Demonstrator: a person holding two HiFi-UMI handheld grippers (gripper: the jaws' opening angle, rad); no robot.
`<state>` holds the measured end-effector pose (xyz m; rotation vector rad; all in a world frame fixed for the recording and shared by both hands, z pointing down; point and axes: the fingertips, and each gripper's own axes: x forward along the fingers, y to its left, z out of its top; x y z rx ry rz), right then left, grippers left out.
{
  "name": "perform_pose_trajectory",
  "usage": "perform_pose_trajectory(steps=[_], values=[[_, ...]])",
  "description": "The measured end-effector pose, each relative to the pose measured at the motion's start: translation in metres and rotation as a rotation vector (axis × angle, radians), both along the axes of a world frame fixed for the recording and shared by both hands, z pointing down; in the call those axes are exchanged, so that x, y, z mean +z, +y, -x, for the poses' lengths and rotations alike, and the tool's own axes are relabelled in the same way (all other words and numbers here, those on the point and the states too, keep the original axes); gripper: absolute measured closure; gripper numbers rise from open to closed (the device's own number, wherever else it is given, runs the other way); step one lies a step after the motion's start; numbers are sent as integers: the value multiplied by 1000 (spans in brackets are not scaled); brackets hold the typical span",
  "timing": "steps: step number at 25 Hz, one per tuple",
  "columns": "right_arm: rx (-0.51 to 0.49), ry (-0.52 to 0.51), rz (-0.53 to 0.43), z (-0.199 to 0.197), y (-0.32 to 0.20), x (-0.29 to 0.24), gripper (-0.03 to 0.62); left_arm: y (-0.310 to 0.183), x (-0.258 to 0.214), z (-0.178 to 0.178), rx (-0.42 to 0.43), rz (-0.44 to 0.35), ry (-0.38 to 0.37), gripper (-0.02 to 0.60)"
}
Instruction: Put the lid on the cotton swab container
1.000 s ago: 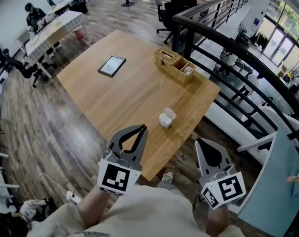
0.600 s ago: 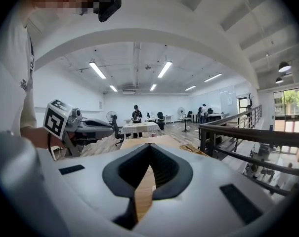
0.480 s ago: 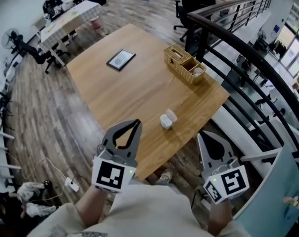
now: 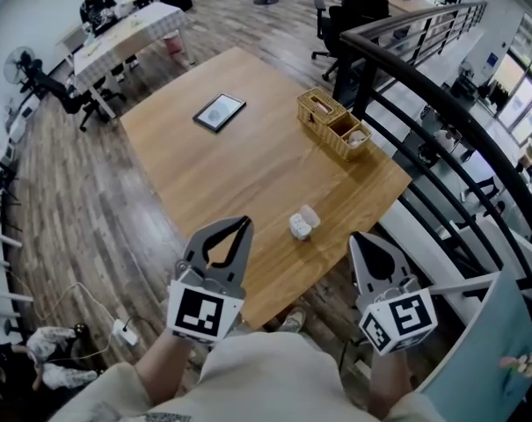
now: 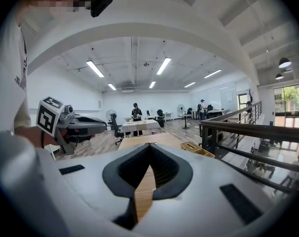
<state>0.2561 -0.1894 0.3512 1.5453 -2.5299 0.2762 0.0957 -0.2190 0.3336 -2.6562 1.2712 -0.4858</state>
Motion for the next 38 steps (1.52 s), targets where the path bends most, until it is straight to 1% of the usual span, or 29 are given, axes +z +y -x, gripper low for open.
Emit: perform_pose_trajectory(steps=[2,3,5,7,13,20,25,30,33,35,37,38], values=[[13,12,5,-1,-10,7,568,-7,8,2,2,8,8,558],[22,25,6,-1,-15,11,568,-12,15,4,0,11,-3,558],[38,58,15,-1,-25,22,568,-22,31,6,-4,5,-57,558],[48,83,33,-1,-34,34,568,-30,46,8,-1,13,-85,558],[64,116,104,-4,-68,80,568,-50,83,7,11,102,-82,558],[59,121,223,-7,-103,146,568,-70,133,8,17,203,-103,558],[37,143,295,-8,-123,191,568,-79,175,3,43,308,-124,558],[22,169,367,-11,-143,237,568,-83,212,3,50,376,-135,558],[26,137,431,-13,-151,267,568,-87,227,4,52,399,-145,558],[38,59,478,-12,-154,280,568,-89,231,6,50,398,-132,558],[54,-38,511,-10,-156,287,568,-92,230,9,41,402,-94,558],[60,-59,521,-9,-158,290,568,-94,230,11,34,407,-77,558]])
